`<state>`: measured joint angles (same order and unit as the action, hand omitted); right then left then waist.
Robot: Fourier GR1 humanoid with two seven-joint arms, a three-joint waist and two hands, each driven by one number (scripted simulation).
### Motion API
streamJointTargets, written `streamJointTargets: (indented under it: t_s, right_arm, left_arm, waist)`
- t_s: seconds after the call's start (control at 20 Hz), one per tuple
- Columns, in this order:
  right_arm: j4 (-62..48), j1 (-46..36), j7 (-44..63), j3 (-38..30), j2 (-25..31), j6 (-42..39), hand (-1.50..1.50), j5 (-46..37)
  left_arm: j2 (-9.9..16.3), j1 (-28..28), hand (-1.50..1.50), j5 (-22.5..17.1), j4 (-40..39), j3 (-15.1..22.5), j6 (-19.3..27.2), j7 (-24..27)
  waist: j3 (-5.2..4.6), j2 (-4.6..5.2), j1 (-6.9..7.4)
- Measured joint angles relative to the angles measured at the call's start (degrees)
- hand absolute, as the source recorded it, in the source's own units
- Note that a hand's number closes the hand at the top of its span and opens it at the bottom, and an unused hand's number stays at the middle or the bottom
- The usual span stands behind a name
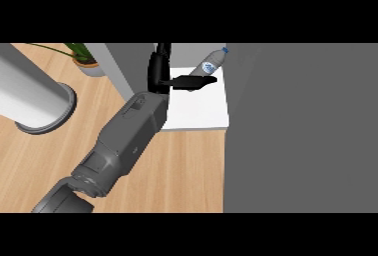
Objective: Pick up the bottled water, place it into the cabinet and close the cabinet
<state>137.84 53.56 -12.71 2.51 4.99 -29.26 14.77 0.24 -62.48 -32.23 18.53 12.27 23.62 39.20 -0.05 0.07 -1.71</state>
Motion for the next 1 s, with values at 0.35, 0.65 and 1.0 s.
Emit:
streamJointTargets:
  t_s: [0.35,0.65,1.0]
  right_arm:
    - [0.2,0.2,0.7,1.9,-0.7,1.2,-1.50,-0.5]
    - [0.3,1.4,0.2,2.9,-0.7,1.6,-1.50,-1.0]
    - [0.4,1.1,0.1,4.2,-0.8,2.6,-1.50,-2.0]
  left_arm:
    - [-0.2,9.3,-1.50,-2.7,11.5,6.0,-2.4,-2.0]
    - [-0.2,19.1,-1.50,-5.2,24.9,12.3,-5.3,-2.8]
    - [0.8,30.4,-1.50,-3.8,41.7,18.5,-5.1,-4.4]
  waist:
    - [-0.01,-0.43,0.91]
    - [-0.01,-0.62,1.46]
    - [0.01,-0.63,2.11]
